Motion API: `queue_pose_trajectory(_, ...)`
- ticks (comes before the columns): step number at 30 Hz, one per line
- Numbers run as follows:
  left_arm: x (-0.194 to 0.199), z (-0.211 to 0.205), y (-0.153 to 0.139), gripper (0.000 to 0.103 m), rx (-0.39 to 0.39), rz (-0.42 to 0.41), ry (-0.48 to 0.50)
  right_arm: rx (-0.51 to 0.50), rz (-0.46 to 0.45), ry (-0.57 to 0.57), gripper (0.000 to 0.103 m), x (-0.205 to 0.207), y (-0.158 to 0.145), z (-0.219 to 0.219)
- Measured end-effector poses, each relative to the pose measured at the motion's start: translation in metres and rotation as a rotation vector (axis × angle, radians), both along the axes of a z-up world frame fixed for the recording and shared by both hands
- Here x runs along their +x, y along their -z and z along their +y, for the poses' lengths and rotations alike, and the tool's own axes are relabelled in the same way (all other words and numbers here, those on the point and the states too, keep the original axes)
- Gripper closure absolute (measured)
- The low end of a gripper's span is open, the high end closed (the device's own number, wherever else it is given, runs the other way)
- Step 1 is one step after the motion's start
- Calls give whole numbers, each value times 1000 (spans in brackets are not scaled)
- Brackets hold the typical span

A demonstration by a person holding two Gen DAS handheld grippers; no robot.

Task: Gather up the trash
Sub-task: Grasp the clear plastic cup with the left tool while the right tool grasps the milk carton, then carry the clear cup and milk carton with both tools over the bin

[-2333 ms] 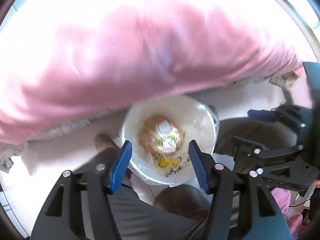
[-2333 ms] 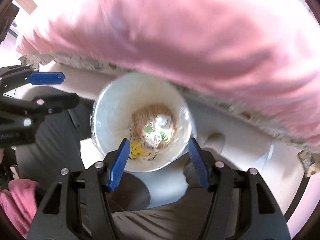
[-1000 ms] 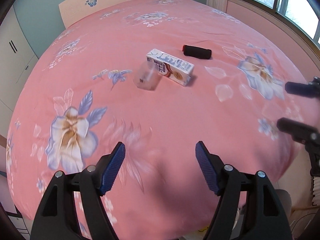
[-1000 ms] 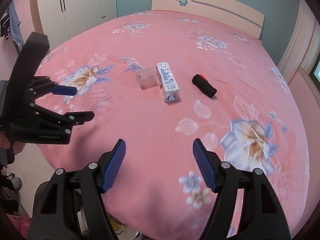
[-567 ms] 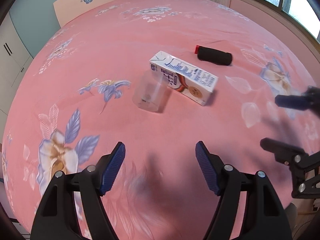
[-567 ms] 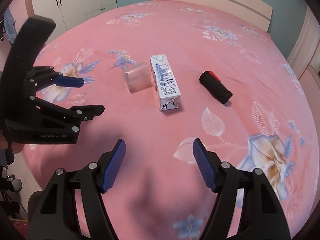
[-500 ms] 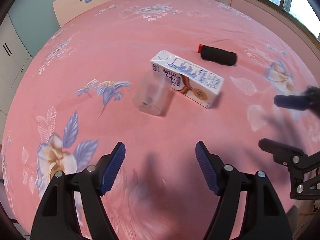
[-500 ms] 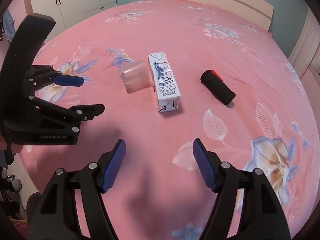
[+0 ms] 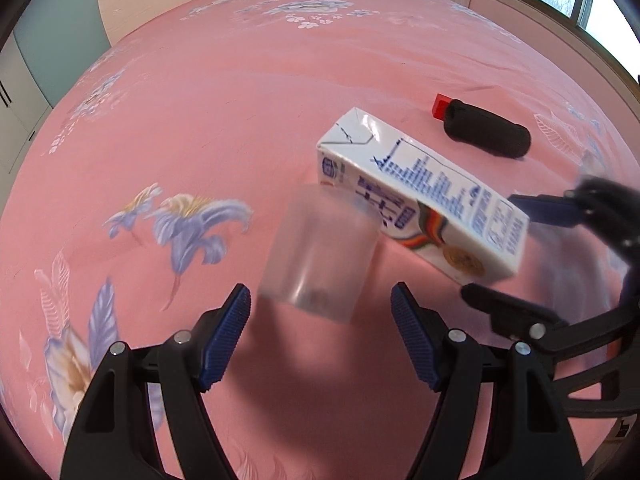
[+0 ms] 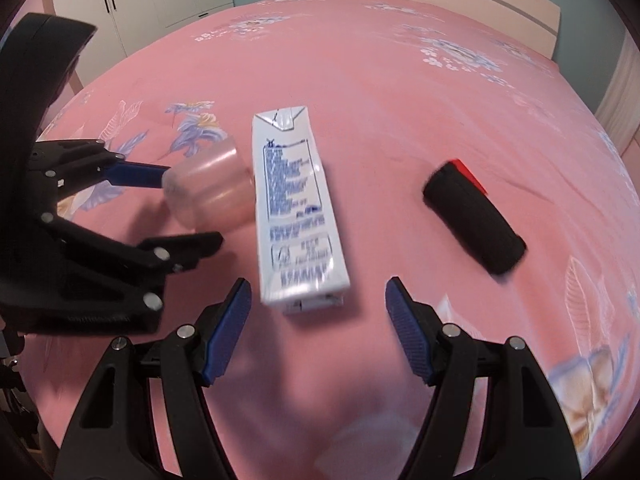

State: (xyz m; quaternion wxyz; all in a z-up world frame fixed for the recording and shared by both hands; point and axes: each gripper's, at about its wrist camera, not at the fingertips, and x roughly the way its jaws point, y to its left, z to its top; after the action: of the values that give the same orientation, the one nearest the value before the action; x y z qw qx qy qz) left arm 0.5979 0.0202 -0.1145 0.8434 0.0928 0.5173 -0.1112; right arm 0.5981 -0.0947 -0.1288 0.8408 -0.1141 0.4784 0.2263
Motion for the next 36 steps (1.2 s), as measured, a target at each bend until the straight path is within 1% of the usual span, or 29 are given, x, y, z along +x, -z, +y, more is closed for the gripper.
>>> queue_pose_trajectory(1,3,-1,2,28,15,-1,-3,-6,7,2,33,5,2,1)
queue_pose_trajectory(2,6,-1,5,28,19,0,-6,-2,14,1,38,8,4,2)
queue_pose_trajectory(3,8,0,6,29,10,5,-7,10,25,-8,49,11,6,3)
queue_pose_trajectory(5,13,0,7,32,-8,10,-15,17,34,-27,57,16,9,7)
queue_pose_trajectory(6,15,-1,7,36,-6,9,-16,13,25,-35,61,17,9,10)
queue_pose_trajectory(7,16,-2,7,42,-6,6,-14,10,18,-43,63,17,9,11)
queue_pose_trajectory(8,16,-4,6,47,-12,4,-10,8,11,-49,63,17,9,13)
queue_pose_trajectory(9,17,-4,6,48,-13,4,-10,7,10,-49,63,17,9,14)
queue_pose_trajectory(14,14,-4,3,50,-25,4,-25,11,6,-48,64,7,3,12)
queue_pose_trajectory(17,7,-2,-3,50,-21,0,-30,8,-8,-39,64,-2,-8,7)
queue_pose_trajectory(20,-2,-2,-15,50,-19,-11,-34,6,-24,-26,64,-13,-24,2)
queue_pose_trajectory(23,-18,-2,-34,50,-18,-33,-35,4,-44,-11,64,-25,-42,-3)
queue_pose_trajectory(28,-51,-5,-74,50,-9,-86,-26,-5,-83,4,64,-57,-79,-10)
queue_pose_trajectory(36,-118,-13,-144,50,10,-176,-8,-9,-165,28,64,-128,-147,-21)
